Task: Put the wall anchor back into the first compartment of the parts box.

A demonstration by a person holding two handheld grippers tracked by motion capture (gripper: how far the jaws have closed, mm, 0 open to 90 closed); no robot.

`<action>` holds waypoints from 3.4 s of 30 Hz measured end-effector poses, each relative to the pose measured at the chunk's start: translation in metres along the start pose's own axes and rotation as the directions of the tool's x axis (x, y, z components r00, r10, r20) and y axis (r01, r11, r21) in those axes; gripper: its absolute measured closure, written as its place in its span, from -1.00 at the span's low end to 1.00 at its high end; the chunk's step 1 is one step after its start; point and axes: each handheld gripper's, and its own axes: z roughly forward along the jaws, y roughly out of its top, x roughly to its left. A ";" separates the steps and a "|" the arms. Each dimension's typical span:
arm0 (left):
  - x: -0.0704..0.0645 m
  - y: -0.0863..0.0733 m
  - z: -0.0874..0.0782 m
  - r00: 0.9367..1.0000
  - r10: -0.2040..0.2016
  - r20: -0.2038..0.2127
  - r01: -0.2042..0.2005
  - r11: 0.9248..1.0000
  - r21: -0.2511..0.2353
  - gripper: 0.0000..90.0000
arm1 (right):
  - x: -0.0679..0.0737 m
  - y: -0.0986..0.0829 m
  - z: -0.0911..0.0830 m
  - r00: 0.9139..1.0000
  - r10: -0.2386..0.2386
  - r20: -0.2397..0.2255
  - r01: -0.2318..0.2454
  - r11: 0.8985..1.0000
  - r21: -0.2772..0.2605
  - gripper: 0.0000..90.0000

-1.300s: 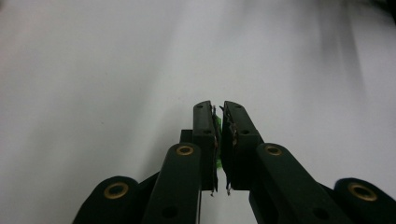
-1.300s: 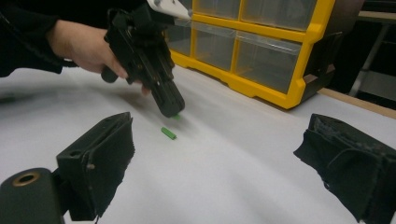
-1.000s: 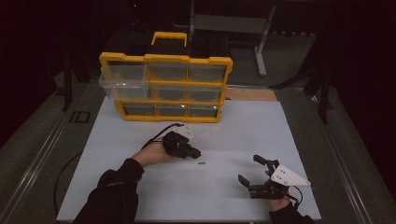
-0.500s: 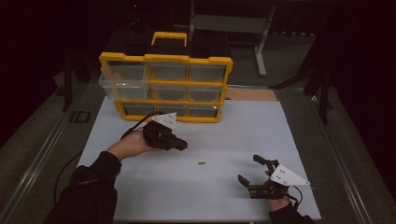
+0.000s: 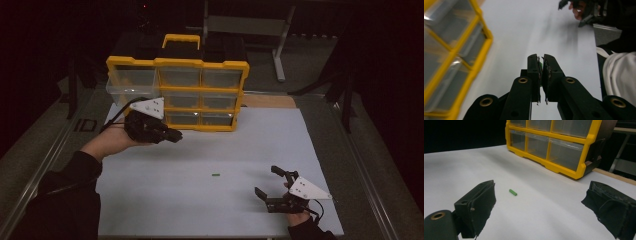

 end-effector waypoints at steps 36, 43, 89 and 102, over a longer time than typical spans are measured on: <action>0.061 0.006 -0.110 0.926 -0.196 -0.324 0.135 0.970 -0.201 0.85 | 0.000 -0.001 0.001 1.000 0.000 -0.007 0.000 1.000 0.009 -0.81; 0.072 -0.004 -0.108 0.887 -0.263 -0.379 0.193 0.958 -0.212 0.85 | 0.000 -0.001 0.002 1.000 0.007 -0.006 -0.007 1.000 0.008 -0.81; 0.020 0.024 -0.029 0.970 -0.190 -0.155 0.163 0.972 -0.172 -0.98 | 0.000 -0.001 0.001 1.000 0.005 -0.001 -0.005 1.000 0.010 -0.81; -0.001 0.020 0.036 0.990 -0.133 -0.037 0.128 0.984 -0.125 -0.98 | -0.001 -0.001 0.000 1.000 0.004 -0.001 -0.004 1.000 0.010 -0.81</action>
